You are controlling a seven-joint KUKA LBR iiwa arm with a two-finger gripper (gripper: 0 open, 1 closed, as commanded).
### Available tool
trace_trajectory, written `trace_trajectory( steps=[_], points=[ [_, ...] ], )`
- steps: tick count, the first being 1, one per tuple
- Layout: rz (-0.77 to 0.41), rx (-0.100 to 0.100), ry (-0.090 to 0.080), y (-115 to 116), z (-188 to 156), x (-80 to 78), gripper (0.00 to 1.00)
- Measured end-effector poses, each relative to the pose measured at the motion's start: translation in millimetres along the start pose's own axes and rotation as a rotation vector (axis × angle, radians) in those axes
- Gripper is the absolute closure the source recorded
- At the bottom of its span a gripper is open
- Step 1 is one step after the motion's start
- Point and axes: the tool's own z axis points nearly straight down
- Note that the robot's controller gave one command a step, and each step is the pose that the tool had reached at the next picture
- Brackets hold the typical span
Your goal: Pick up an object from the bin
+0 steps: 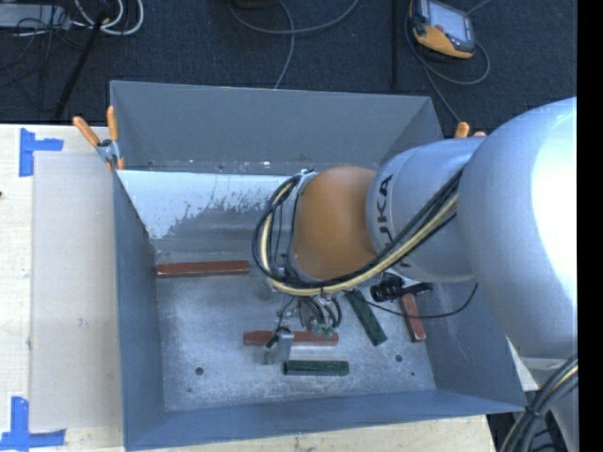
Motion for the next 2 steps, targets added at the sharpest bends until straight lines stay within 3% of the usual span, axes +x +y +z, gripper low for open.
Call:
trace_trajectory(
  steps=[1, 2],
  points=[
    [0.006, -0.002, -0.009, 0.0, -4.7, -3.1, 1.00],
    [0.048, -0.004, -0.020, -1.4, -191.8, -6.2, 1.00]
  ],
)
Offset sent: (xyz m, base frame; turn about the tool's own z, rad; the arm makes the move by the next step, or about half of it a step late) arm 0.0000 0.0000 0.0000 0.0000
